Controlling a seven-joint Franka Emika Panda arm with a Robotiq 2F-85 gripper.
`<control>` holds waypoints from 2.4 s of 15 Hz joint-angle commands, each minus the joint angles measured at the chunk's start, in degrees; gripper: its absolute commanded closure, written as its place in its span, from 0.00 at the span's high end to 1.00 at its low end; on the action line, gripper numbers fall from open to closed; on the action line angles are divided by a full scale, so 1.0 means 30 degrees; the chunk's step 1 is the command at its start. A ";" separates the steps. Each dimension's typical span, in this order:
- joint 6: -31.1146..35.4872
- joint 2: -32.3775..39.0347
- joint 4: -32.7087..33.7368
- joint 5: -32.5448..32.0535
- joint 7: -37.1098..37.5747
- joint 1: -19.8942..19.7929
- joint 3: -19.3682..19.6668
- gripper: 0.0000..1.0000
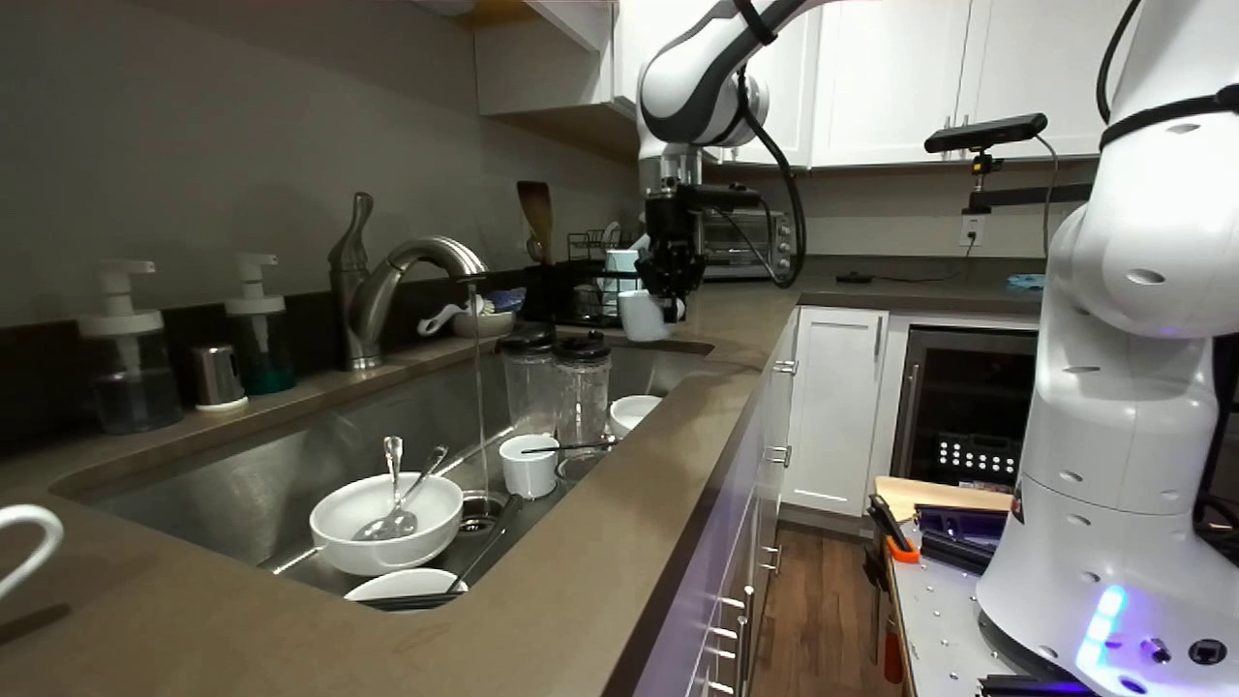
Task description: Pour some water into the cup.
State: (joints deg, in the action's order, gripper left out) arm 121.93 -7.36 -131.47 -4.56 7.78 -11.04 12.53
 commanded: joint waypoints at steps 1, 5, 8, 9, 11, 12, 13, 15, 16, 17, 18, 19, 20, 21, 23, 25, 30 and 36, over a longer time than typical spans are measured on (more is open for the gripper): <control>0.0621 -0.1064 -0.0873 0.0286 0.0585 -0.0551 0.0181 0.04; 0.0674 -0.0965 -0.0665 0.0316 0.0667 -0.1031 0.0610 0.04; 0.0676 -0.0708 -0.0277 0.0410 0.0729 -0.1296 0.0863 0.04; 0.0697 -0.0609 -0.0123 0.0413 0.0789 -0.1369 0.0902 0.04; 0.0903 -0.0464 0.0151 0.0341 0.0959 -0.1435 0.0975 0.04; 0.0986 -0.0410 0.0285 0.0325 0.1058 -0.1469 0.0987 0.04; 0.1094 -0.0283 0.0480 0.0293 0.1164 -0.1505 0.1003 0.04; 0.1112 -0.0083 0.0866 0.0216 0.1530 -0.1557 0.1047 0.04; 0.1044 0.0049 0.1098 0.0231 0.1649 -0.1583 0.1090 0.04; 0.0973 0.0213 0.1311 0.0173 0.1903 -0.1632 0.1133 0.04; 0.0847 0.0352 0.1509 0.0234 0.2063 -0.1677 0.1214 0.04; 0.0779 0.0421 0.1598 0.0466 0.1993 -0.1623 0.1252 0.04; 0.0823 0.0109 0.0940 0.0040 0.1646 -0.1558 0.1186 0.16; 0.0822 0.0233 0.1066 0.0042 0.1667 -0.1580 0.1225 0.16; 0.0821 0.0387 0.1174 0.0043 0.1678 -0.1609 0.1248 0.16; 0.0821 0.0437 0.1190 0.0046 0.1682 -0.1614 0.1252 0.16; 0.0821 0.0441 0.1198 0.0055 0.1685 -0.1616 0.1253 0.16; 0.0821 0.0441 0.1200 0.0058 0.1686 -0.1617 0.1253 0.16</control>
State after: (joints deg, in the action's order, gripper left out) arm 124.51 -6.09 -127.99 -4.48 12.93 -15.35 16.80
